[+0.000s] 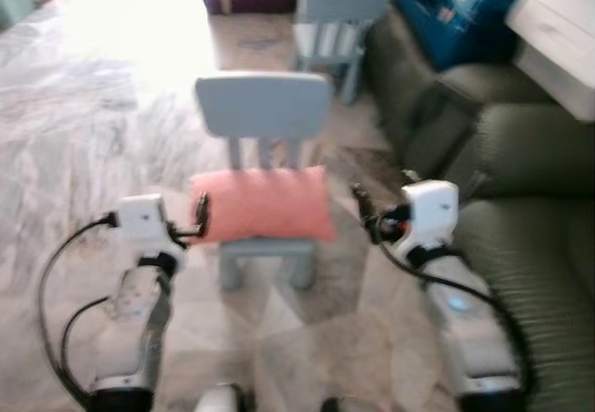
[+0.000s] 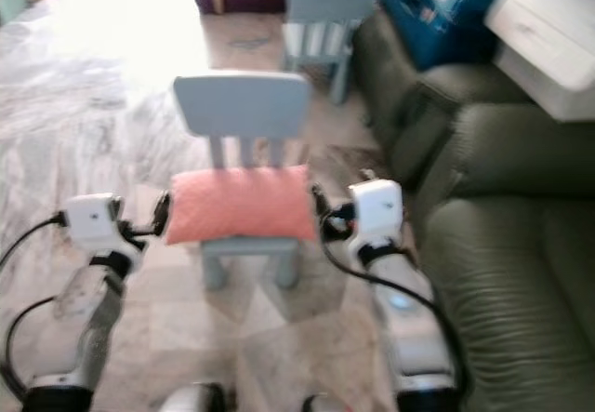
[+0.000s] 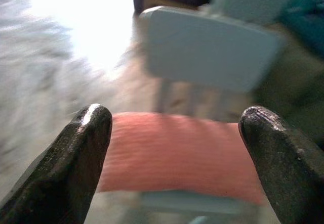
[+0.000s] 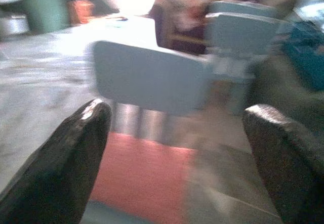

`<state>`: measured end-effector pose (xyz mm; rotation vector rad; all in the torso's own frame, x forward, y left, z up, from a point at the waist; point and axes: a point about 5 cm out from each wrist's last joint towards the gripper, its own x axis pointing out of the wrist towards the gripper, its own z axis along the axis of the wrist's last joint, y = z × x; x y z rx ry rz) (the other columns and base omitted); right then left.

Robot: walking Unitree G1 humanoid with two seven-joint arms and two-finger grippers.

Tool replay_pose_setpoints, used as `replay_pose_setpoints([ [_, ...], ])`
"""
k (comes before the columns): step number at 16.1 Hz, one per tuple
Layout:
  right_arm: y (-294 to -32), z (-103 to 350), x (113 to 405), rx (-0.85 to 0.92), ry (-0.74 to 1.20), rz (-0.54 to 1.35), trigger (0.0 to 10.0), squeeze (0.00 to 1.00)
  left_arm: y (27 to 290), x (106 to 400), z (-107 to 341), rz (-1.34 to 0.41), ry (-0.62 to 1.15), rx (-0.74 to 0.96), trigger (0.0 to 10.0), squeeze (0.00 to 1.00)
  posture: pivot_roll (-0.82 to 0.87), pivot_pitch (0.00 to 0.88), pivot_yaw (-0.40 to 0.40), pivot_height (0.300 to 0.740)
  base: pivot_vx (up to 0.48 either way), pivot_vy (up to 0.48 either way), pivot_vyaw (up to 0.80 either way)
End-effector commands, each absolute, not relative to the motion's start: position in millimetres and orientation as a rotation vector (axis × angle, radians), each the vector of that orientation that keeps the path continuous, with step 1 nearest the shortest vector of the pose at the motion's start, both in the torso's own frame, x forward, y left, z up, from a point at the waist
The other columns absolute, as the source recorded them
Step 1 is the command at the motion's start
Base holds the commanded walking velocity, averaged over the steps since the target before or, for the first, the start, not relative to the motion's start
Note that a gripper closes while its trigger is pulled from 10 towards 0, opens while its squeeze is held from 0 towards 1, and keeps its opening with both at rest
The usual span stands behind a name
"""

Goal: Move the pillow to the sofa

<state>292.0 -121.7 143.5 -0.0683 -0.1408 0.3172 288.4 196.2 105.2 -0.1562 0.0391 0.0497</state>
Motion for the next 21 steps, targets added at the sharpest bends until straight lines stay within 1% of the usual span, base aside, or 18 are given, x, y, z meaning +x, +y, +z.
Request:
replay_pose_setpoints([
  [1, -130, 142, 291, -0.078, -0.135, 0.293, 10.0, 0.0, 192, 288, 102, 0.04, 0.06, -0.154, 10.0, 0.0, -0.04, 0.2, -0.042, 0.74, 0.247, 0.0, 0.0],
  [6, -127, 141, 292, -0.046, -0.132, 0.287, 10.0, 0.0, 195, 288, 103, 0.075, 0.053, -0.12, 10.0, 0.0, -0.03, 0.199, -0.04, 0.74, 0.0, 0.0, 0.0],
  [10, -126, 141, 295, -0.04, -0.14, 0.273, 10.0, 0.0, 189, 290, 105, 0.051, 0.045, -0.107, 10.0, 0.0, -0.01, 0.197, -0.034, 0.74, 0.0, 0.0, 0.0],
  [14, -133, 138, 299, 0.028, -0.14, 0.173, 10.0, 0.0, 194, 292, 107, 0.033, 0.051, -0.093, 10.0, 0.0, 0.01, 0.189, 0.017, 0.74, 0.0, 0.0, 0.0],
  [15, -135, 137, 301, 0.065, -0.134, 0.144, 10.0, 0.0, 193, 295, 111, 0.008, 0.047, -0.08, 10.0, 0.0, 0.02, 0.184, 0.034, 0.74, 0.0, 0.0, 0.0],
  [17, -134, 137, 303, 0.081, -0.146, 0.108, 10.0, 0.0, 194, 301, 115, -0.021, 0.044, -0.061, 10.0, 0.0, 0.02, 0.177, 0.063, 0.74, 0.0, 0.0, 0.0],
  [19, -132, 135, 303, 0.09, -0.146, 0.101, 10.0, 0.0, 195, 307, 120, -0.03, 0.038, -0.054, 10.0, 0.0, 0.02, 0.169, 0.082, 0.74, 0.0, 0.0, 0.0],
  [21, -131, 134, 302, 0.091, -0.146, 0.1, 10.0, 0.0, 194, 309, 121, -0.035, 0.037, -0.055, 10.0, 0.0, 0.02, 0.169, 0.083, 0.74, 0.0, 0.0, 0.0],
])
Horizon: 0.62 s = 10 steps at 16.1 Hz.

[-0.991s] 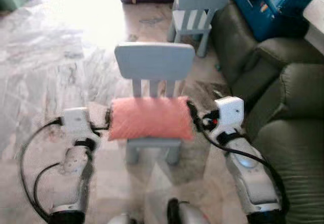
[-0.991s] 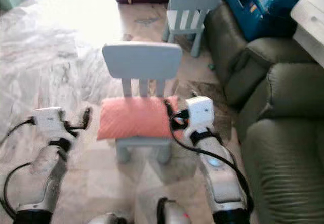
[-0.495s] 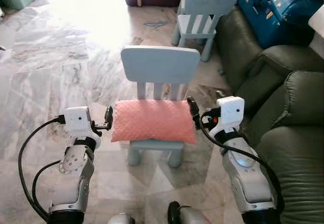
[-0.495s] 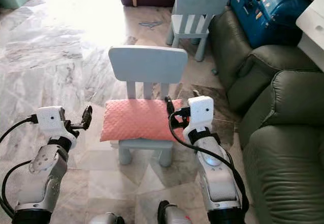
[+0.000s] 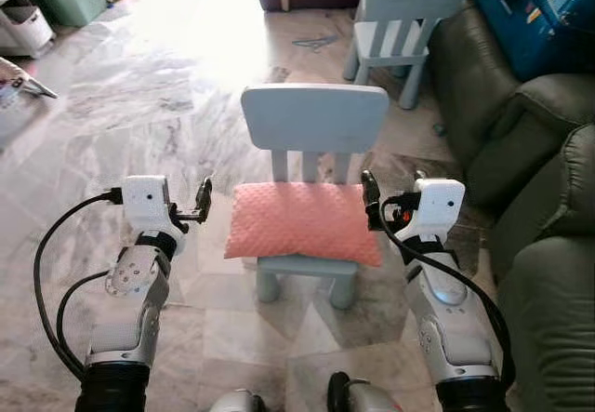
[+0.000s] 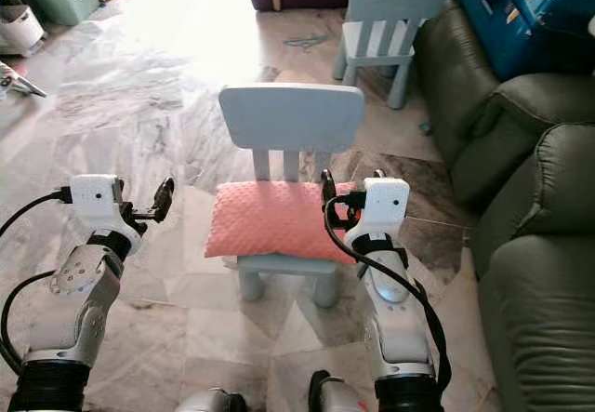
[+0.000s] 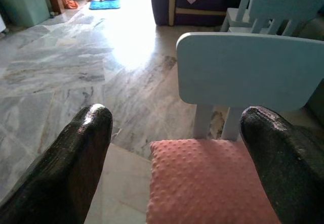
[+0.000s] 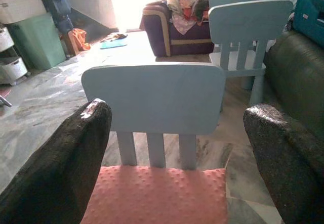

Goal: Move the pillow to the sofa

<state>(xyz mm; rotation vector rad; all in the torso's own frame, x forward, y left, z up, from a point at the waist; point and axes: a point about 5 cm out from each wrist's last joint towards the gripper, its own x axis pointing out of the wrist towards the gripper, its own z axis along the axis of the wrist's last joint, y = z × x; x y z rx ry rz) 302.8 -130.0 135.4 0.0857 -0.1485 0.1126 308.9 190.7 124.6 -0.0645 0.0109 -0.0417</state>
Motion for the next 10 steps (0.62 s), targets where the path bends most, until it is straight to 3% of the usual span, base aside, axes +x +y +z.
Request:
replay_pose_setpoints([
  [1, -130.7, 134.1, 303.1, 0.09, -0.148, 0.099, 10.0, 0.0, 193.7, 308.5, 119.8, -0.038, 0.04, -0.058, 10.0, 0.0, 0.02, 0.169, 0.081, 0.74, 0.0, 0.0, 0.0],
  [5, -133.1, 135.2, 306.1, 0.074, -0.152, 0.109, 10.0, 0.0, 192.4, 303.0, 115.7, -0.045, 0.035, -0.088, 10.0, 0.0, 0.02, 0.177, 0.054, 0.74, 0.0, 0.0, 0.0],
  [10, -131.1, 136.6, 306.6, 0.051, -0.159, 0.133, 10.0, 0.0, 194.3, 300.5, 115.7, -0.032, 0.022, -0.124, 10.0, 0.0, 0.02, 0.182, 0.038, 0.74, 0.425, 0.0, 0.0],
])
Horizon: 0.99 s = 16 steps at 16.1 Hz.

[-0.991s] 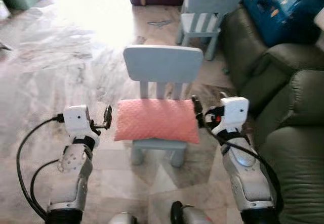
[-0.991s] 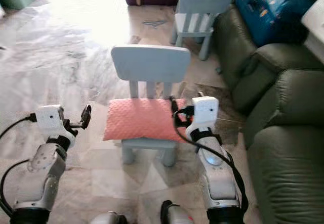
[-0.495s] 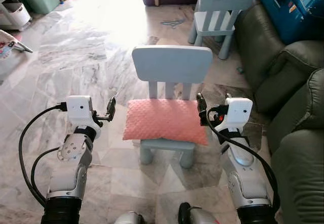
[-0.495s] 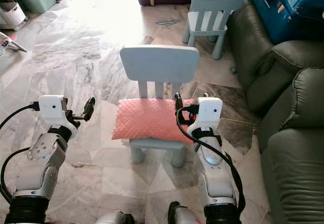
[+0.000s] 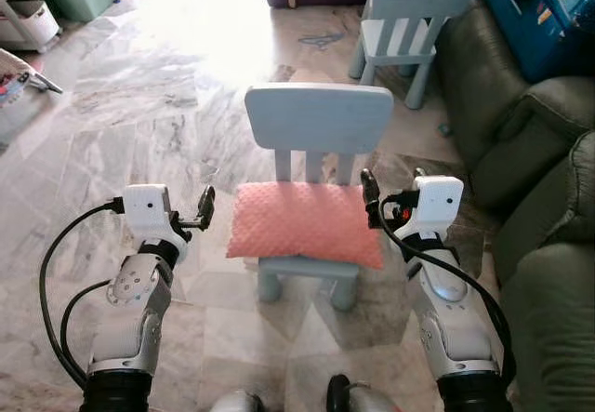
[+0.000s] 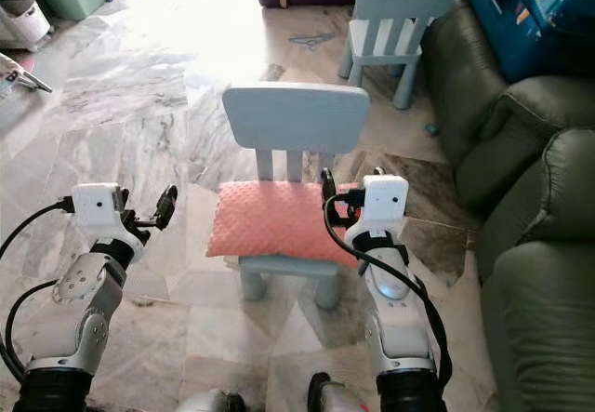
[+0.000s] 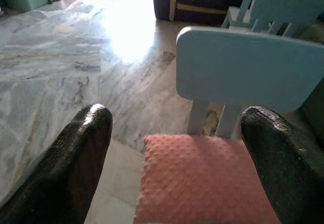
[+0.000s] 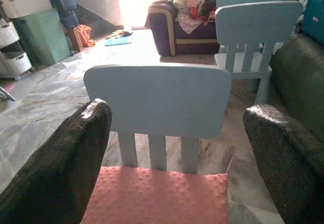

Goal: Move the pillow to the sofa

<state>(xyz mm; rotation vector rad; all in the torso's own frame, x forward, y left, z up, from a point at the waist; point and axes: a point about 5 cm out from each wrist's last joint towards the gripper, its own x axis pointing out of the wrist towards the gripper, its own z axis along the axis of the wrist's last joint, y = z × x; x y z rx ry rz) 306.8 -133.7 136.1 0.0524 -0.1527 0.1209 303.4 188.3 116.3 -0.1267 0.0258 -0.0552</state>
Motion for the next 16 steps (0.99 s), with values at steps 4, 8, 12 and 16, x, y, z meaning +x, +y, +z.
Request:
replay_pose_setpoints([
  [4, -130.1, 136.8, 306.8, 0.046, -0.161, 0.138, 10.0, 0.0, 192.1, 299.9, 115.2, -0.048, 0.023, -0.122, 10.0, 0.0, 0.02, 0.182, 0.038, 0.74, 0.462, 0.0, 0.0],
  [8, -127.7, 136.3, 306.9, 0.047, -0.161, 0.144, 10.0, 0.0, 191.1, 298.6, 114.8, -0.061, 0.026, -0.127, 10.0, 0.0, 0.03, 0.183, 0.043, 0.74, 0.462, 0.0, 0.0],
  [12, -125.9, 135.0, 305.8, 0.051, -0.159, 0.145, 10.0, 0.0, 188.4, 298.8, 114.2, -0.047, 0.033, -0.135, 10.0, 0.0, 0.03, 0.188, 0.047, 0.74, 0.333, 0.0, 0.0],
  [16, -125.2, 134.5, 304.7, 0.046, -0.156, 0.153, 10.0, 0.0, 185.6, 298.5, 112.6, -0.043, 0.045, -0.144, 10.0, 0.0, 0.03, 0.197, 0.034, 0.74, 0.0, 0.0, 0.0],
])
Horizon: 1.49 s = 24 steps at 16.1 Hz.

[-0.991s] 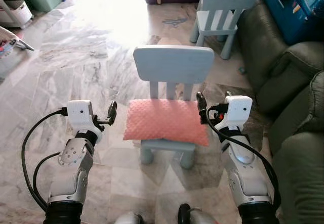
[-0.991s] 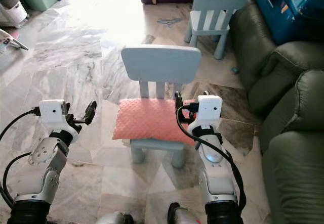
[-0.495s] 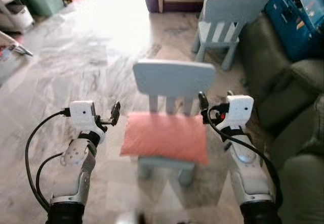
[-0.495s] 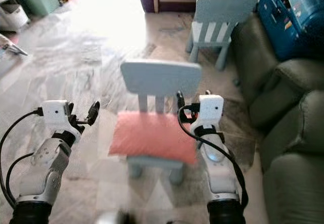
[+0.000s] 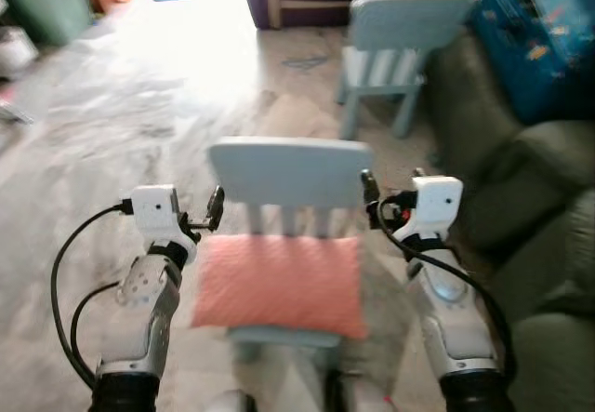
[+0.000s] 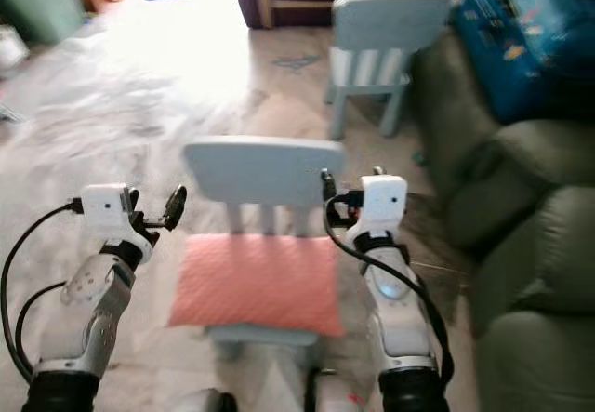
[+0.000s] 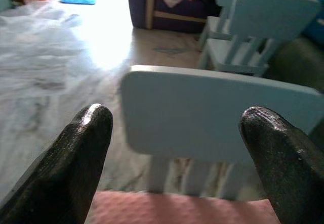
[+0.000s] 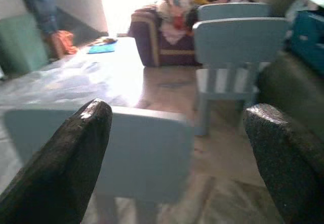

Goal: Move the pillow to the sofa

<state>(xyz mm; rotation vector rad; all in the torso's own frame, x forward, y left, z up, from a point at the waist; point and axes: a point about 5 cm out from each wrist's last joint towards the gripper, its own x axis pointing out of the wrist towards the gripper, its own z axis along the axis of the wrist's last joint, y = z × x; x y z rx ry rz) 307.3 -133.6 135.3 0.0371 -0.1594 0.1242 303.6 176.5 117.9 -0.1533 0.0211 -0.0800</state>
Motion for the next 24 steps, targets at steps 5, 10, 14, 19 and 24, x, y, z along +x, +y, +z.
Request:
replay_pose_setpoints([
  [5, -119, 132, 303, 0.035, -0.137, 0.205, 10.0, 0.0, 188, 294, 105, -0.006, 0.064, -0.145, 10.0, 0.0, 0.02, 0.213, 0.009, 0.74, 0.0, 0.0, 0.0],
  [10, -113, 133, 299, 0.025, -0.124, 0.251, 10.0, 0.0, 192, 292, 99, -0.006, 0.07, -0.1, 10.0, 0.0, 0.01, 0.24, -0.015, 0.74, 0.0, 0.0, 0.0],
  [14, -112, 133, 298, -0.008, -0.109, 0.269, 10.0, 0.0, 196, 287, 94, 0.019, 0.08, -0.098, 10.0, 0.0, -0.01, 0.259, -0.047, 0.74, 0.0, 0.0, 0.0],
  [19, -108, 129, 298, -0.035, -0.084, 0.272, 10.0, 0.0, 197, 291, 96, 0.026, 0.065, -0.094, 10.0, 0.0, 0.0, 0.261, -0.072, 0.74, 0.0, 0.0, 0.0],
  [24, -112, 124, 297, -0.034, -0.073, 0.268, 10.0, 0.0, 200, 286, 94, 0.04, 0.068, -0.093, 10.0, 0.0, 0.02, 0.268, -0.048, 0.74, 0.0, 0.0, 0.0],
])
